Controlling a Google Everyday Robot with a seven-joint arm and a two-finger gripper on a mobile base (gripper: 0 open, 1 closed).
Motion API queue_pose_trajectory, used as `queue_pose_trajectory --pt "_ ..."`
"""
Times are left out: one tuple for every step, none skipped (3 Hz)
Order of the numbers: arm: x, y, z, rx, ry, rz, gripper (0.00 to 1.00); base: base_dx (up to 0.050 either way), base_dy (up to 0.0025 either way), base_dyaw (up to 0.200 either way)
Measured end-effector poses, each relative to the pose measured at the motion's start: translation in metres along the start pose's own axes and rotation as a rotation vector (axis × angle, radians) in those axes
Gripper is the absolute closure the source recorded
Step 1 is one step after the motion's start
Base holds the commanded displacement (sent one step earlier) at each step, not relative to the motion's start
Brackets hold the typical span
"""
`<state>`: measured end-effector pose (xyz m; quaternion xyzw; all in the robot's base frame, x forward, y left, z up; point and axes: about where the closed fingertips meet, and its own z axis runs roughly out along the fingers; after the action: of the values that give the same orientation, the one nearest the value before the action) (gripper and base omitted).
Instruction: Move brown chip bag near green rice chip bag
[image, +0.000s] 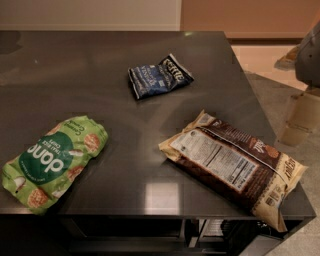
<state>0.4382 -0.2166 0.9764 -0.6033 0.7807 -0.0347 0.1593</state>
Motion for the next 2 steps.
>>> queue_pose_trajectory --pt "-0.0001 0.0 -0.0002 0.001 0.0 0.0 0.0 0.0 -0.00015 -0.096" --pt "-0.0002 -0.0001 -0.0004 0.002 -0.001 0.0 0.0 0.0 0.0 0.095"
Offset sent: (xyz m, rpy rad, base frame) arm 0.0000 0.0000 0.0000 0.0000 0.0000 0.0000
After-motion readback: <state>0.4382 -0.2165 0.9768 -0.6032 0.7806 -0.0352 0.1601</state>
